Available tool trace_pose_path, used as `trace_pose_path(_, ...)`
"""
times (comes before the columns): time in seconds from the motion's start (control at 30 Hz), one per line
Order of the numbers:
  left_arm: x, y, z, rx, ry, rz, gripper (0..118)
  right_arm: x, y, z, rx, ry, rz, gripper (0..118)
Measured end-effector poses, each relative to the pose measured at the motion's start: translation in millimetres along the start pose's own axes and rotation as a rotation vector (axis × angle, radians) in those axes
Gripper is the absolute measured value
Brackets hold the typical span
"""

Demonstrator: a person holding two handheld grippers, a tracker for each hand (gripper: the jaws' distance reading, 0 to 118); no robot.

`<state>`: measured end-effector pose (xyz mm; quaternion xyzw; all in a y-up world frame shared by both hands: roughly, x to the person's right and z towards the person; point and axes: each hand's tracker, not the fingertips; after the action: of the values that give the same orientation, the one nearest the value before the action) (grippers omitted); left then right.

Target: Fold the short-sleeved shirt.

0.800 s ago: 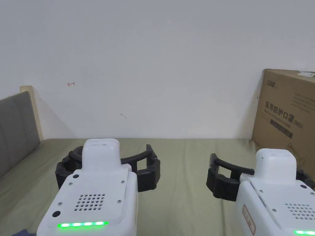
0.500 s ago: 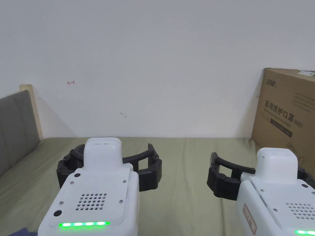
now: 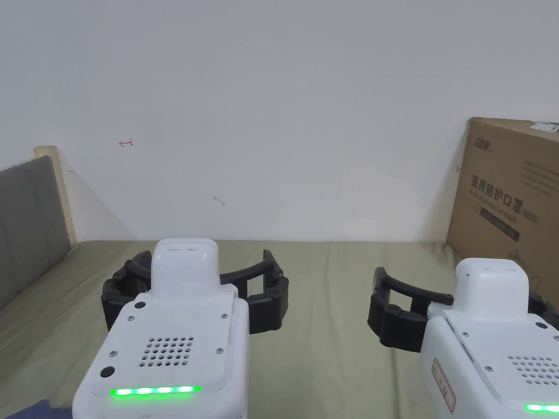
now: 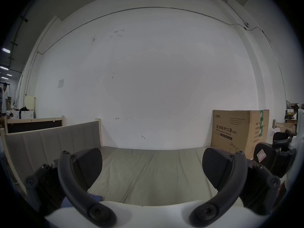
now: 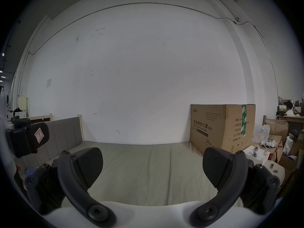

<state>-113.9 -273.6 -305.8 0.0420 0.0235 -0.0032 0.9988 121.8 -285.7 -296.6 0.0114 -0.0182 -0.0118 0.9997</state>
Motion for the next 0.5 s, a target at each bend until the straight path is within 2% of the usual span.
trace_pose_path(0.5, -1.4, 1.6, -2.8, -0.017, -0.022, 0.002, 118, -1.3, 3.1, -2.4, 0.005, 0.007, 0.004, 118)
